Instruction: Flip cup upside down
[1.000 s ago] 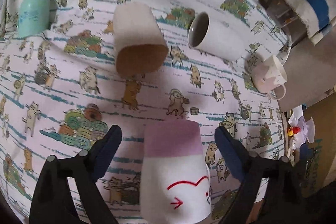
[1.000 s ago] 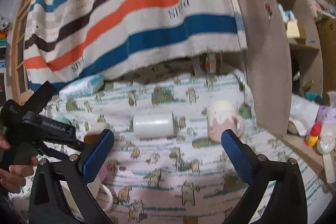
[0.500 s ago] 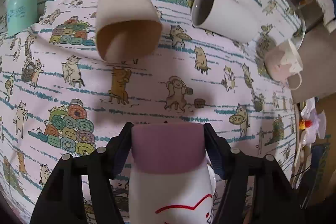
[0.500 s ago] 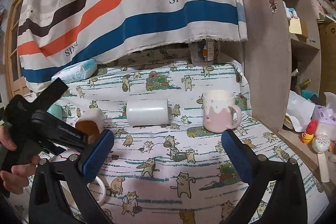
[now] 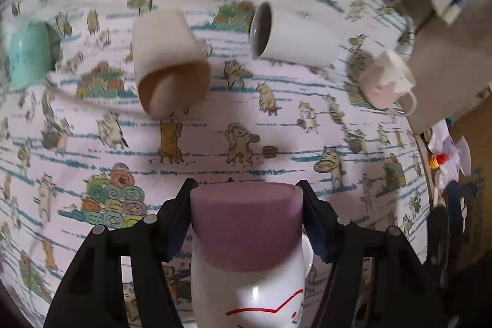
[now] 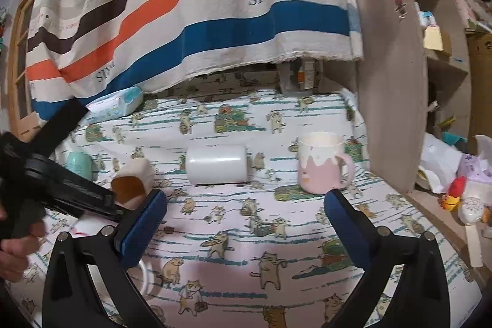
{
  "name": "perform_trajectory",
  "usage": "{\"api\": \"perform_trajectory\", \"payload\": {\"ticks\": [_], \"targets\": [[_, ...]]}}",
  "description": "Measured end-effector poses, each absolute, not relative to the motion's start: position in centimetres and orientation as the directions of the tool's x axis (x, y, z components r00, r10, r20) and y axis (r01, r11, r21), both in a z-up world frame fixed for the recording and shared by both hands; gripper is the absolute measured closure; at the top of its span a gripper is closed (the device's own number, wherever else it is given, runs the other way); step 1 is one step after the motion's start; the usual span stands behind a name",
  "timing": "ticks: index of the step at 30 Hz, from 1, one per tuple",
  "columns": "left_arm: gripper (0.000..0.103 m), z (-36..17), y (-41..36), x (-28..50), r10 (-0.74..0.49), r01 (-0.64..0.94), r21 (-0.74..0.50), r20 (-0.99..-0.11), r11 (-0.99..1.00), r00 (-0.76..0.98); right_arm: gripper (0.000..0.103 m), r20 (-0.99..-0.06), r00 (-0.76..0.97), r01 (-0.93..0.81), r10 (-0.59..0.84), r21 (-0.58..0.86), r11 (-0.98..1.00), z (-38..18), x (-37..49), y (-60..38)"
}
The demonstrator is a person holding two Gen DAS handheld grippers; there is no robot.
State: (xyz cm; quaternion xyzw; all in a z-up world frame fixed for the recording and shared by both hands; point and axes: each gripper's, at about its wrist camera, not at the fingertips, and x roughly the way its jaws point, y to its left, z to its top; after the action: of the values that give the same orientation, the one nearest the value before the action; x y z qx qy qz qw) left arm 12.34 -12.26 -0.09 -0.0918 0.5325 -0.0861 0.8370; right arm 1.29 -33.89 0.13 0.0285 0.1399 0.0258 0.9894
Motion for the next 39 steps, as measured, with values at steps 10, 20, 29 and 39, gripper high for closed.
{"api": "perform_trajectory", "payload": {"ticks": [10,20,29,39], "targets": [[0.040,2.4,-11.6,10.3,-0.165,0.077,-0.147,-0.839,0.986,0.518,0.000,-0.272,0.962,-0.009,0.025,0.060,0.998,0.2,1.3,-34.3],[0.040,3.4,-10.9,8.1,-0.043,0.052,-0.011,-0.734,0.999,0.678,0.000,-0.283,0.959,-0.006,0.028,0.079,0.997,0.2,1.5,-34.7],[0.040,3.6,-9.3,8.0,-0.035,0.033,-0.017,-0.702,0.999,0.711,0.000,-0.294,0.954,-0.026,0.052,0.091,0.996,0.1,1.7,-34.8],[0.044,4.0,-8.3,7.7,-0.027,0.026,-0.011,-0.641,1.000,0.767,0.000,-0.297,0.953,-0.025,0.052,0.093,0.995,0.1,1.8,-34.9]]}}
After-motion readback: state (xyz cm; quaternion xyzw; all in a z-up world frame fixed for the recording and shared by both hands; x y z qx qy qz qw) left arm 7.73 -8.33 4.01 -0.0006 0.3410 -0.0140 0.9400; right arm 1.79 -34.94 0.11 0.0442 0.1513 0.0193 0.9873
